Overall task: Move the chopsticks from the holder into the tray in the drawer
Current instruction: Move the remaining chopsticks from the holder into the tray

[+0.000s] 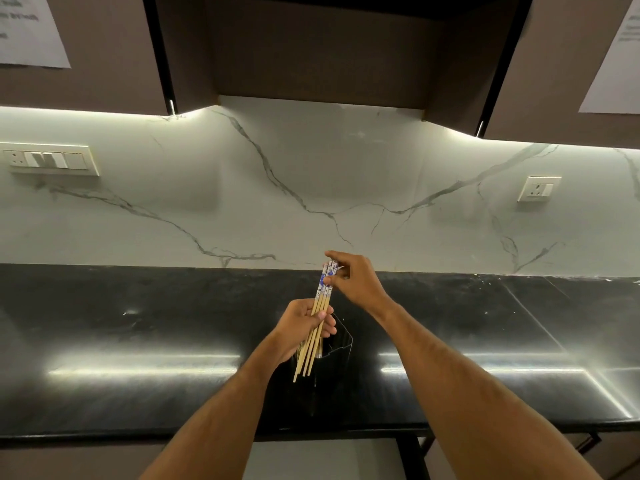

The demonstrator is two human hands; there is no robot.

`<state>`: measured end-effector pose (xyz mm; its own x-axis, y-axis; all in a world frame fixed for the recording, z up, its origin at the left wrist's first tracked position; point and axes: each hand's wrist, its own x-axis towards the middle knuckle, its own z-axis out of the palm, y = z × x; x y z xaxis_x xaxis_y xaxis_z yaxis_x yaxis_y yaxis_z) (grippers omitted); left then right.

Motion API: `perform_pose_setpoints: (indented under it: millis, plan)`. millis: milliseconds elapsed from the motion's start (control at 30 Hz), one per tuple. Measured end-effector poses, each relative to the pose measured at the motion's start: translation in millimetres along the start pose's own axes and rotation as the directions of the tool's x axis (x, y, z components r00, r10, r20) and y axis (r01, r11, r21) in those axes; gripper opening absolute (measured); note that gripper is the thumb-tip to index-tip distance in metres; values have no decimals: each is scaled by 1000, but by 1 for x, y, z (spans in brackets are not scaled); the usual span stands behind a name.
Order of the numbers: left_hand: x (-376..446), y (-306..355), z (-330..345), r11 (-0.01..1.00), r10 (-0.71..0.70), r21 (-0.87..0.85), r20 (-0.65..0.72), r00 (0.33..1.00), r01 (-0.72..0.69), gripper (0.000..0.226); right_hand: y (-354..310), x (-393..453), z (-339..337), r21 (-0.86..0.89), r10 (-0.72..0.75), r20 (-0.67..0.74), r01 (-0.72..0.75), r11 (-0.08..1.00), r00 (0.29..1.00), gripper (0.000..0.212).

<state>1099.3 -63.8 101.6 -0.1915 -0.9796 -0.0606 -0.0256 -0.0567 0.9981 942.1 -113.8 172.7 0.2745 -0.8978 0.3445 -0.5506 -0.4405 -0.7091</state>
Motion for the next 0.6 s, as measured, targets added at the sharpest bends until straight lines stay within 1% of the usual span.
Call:
perform_pose_setpoints:
  millis: [200,300,400,467,600]
  plan:
    - [-2,0,0,1000,9,4,44,999,-9,23,4,-4,2,83,59,-14,-58,995,998,49]
    - [-1,0,2,1000,24,-18,53,998,-23,24,0,-8,5,138,81,-25,-76,987,996,54]
    - [0,-1,3,1000,17,-8,53,998,-17,23,-3,-11,5,182,98,-30,-91,979,995,64]
    - [0,-1,3,1000,11,2,56,998,-11,23,-3,-12,4,178,109,-27,-102,979,994,63]
    - [-1,-2,5,1000,-1,14,56,998,1,23,-1,-14,4,141,130,-28,-125,982,991,53]
